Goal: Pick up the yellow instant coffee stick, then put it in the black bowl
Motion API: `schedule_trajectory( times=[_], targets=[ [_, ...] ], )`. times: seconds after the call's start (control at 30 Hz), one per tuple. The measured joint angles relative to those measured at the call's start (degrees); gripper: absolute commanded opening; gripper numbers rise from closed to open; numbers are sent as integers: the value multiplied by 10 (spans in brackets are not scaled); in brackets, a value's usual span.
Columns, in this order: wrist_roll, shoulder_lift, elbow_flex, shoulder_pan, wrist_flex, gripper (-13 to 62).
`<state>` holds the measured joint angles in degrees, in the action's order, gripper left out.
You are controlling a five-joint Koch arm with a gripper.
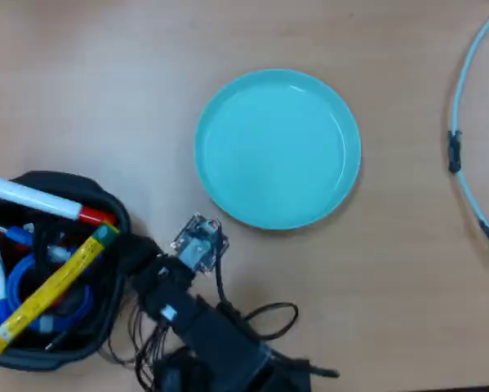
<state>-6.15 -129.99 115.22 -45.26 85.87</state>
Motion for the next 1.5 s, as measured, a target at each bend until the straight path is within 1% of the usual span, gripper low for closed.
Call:
schedule_trajectory(
  times=[0.2, 0.33, 0.67, 0.9, 1.13, 1.5],
  targets=[
    [29, 0, 216, -139, -204, 567],
    [29, 0, 321, -193, -334, 567],
    [-6, -2, 446, -362, -473, 567],
    [-5, -2, 497, -375, -553, 567],
    [-4, -2, 587, -374, -749, 567],
    [-4, -2, 598, -369, -760, 567]
  ],
)
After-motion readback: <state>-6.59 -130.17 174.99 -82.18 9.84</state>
